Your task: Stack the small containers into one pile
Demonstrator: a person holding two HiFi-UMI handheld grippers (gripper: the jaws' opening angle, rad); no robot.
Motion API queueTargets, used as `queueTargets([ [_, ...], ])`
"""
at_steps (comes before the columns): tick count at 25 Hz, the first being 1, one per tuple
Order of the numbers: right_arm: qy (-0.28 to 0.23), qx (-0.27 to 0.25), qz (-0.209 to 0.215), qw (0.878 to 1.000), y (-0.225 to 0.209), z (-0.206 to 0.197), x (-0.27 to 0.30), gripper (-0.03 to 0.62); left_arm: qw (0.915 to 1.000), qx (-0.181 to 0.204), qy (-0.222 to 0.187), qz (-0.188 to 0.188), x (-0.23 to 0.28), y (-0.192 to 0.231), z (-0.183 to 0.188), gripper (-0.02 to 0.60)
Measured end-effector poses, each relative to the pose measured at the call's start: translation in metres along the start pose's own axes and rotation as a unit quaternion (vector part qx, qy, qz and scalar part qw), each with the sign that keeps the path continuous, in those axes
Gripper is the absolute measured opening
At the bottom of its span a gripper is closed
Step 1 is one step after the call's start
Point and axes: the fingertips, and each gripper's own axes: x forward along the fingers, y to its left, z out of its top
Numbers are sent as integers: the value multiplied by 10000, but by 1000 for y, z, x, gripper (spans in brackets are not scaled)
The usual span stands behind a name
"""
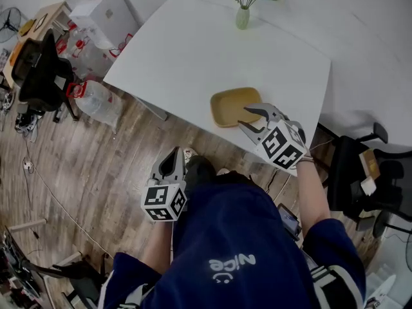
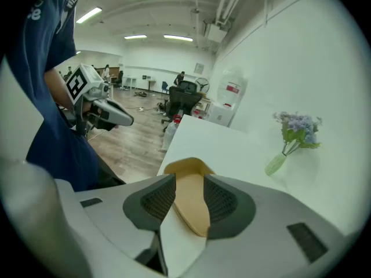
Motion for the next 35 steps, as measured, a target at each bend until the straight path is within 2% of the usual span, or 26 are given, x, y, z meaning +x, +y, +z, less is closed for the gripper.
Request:
queueTargets([
  [3,-355,500,-430,9972,-15,0,-22,140,9998,58,-63,-167,2,-10,6,20],
  [5,-668,893,-800,9905,-26,2,-39,141,9995,102,-137,-257,3,-15,14,20],
  [9,-1298,1545,-1503,9678,-40,5,-73,149,9980,194,-357,-476,6,-28,35,20],
  [13,-1722,2049,-2085,9407,-42,-4,-101,152,9955,306,-623,-653,7,-43,55,20],
  [15,-1788,2194,-2355,9298,-39,-12,-110,152,9941,362,-747,-698,7,-49,64,20],
  [19,-1599,2417,-2752,9167,-27,-36,-118,152,9911,463,-980,-774,6,-58,73,20],
  [25,-1641,3409,-3266,8662,-1,-78,-135,152,9895,545,-1074,-799,9,-62,75,20],
  [27,-1666,3548,-3234,8613,4,-85,-138,152,9898,537,-1058,-787,11,-63,76,20],
  [30,-1750,3600,-3134,8612,4,-85,-139,152,9895,563,-1042,-830,14,-62,74,20],
  [35,-1860,3459,-3336,8570,-7,-82,-148,152,9889,598,-1000,-923,17,-64,74,20],
])
